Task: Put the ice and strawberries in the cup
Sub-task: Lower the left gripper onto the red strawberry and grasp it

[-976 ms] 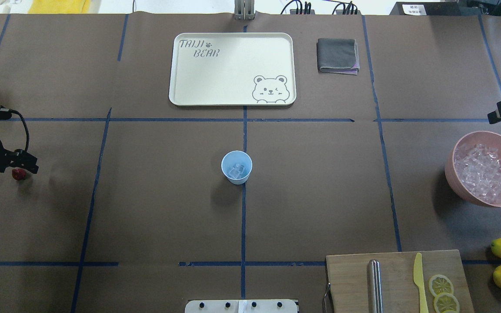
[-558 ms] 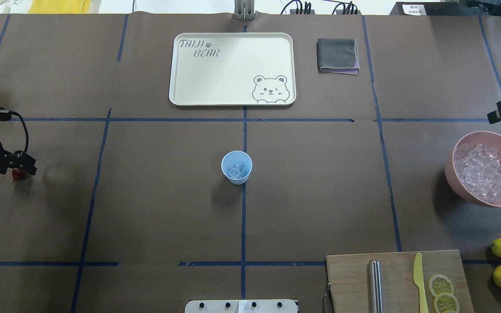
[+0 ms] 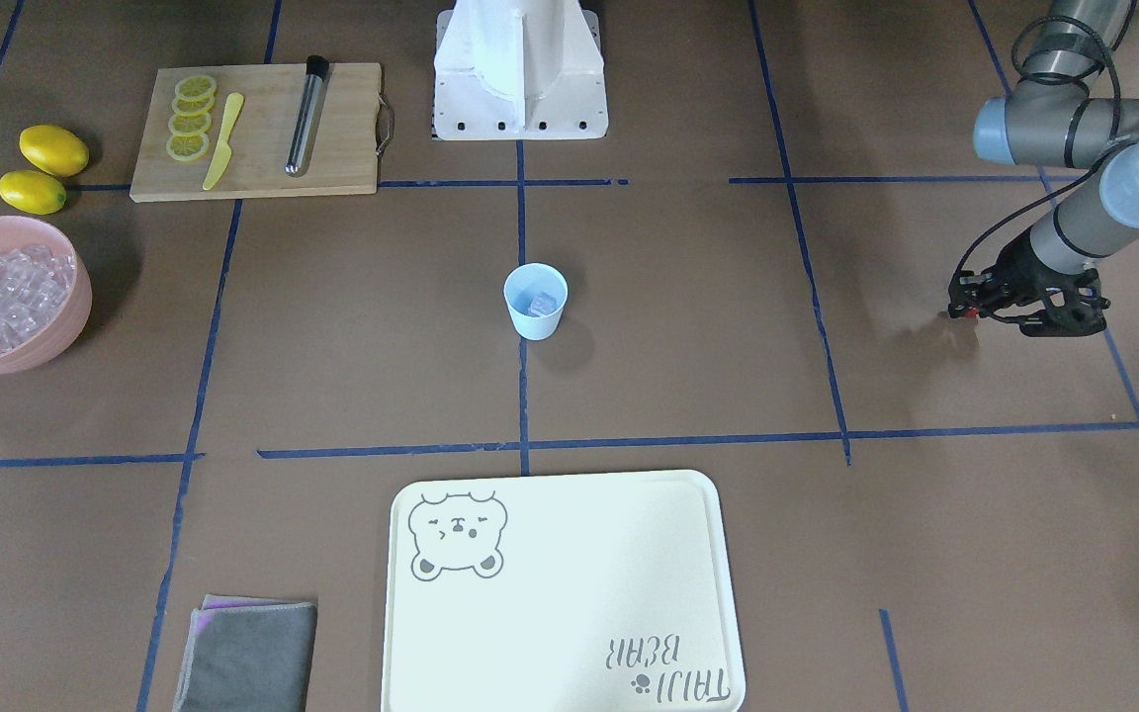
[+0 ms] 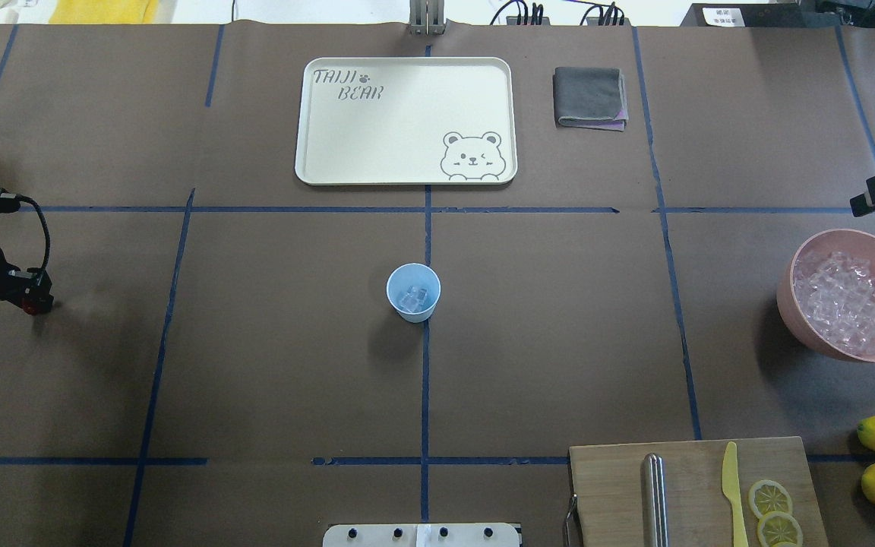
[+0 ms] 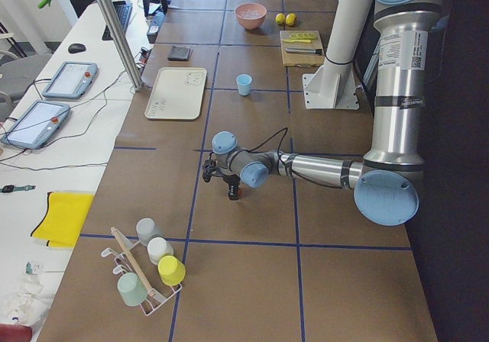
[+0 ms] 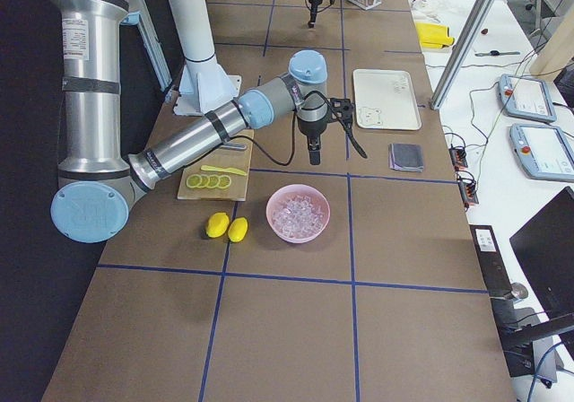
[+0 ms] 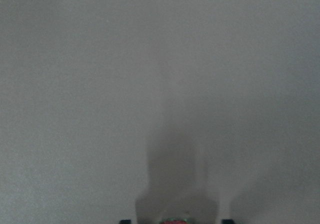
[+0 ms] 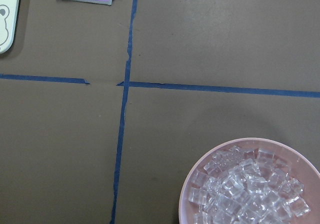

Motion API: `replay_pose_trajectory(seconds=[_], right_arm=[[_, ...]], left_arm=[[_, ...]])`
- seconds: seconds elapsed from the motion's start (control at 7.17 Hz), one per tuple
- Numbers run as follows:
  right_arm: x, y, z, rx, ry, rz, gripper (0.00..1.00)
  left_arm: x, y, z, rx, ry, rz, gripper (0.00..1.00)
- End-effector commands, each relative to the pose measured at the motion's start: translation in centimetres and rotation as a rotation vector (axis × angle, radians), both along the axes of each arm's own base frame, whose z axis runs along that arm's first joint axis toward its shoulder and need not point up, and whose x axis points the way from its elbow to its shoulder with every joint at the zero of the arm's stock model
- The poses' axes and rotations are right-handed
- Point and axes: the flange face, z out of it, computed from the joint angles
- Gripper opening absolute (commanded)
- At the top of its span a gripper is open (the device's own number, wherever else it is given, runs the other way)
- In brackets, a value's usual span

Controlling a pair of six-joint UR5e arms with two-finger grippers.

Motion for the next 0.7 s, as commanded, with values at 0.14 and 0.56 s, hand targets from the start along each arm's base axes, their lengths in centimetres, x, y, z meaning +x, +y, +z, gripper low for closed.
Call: replay_pose_trajectory(seconds=[0.14, 0.56], right_arm=[[-0.1, -0.1, -0.5, 0.009, -0.006, -0.002, 1.00], [-0.1, -0.1, -0.3, 0.006, -0.005, -0.002, 1.00]], left_arm=[[0.9, -1.1, -7.8, 0.015, 0.087, -0.084, 0.00], [14.9, -3.0, -29.6, -0.103, 0.325, -0.202, 0.00]])
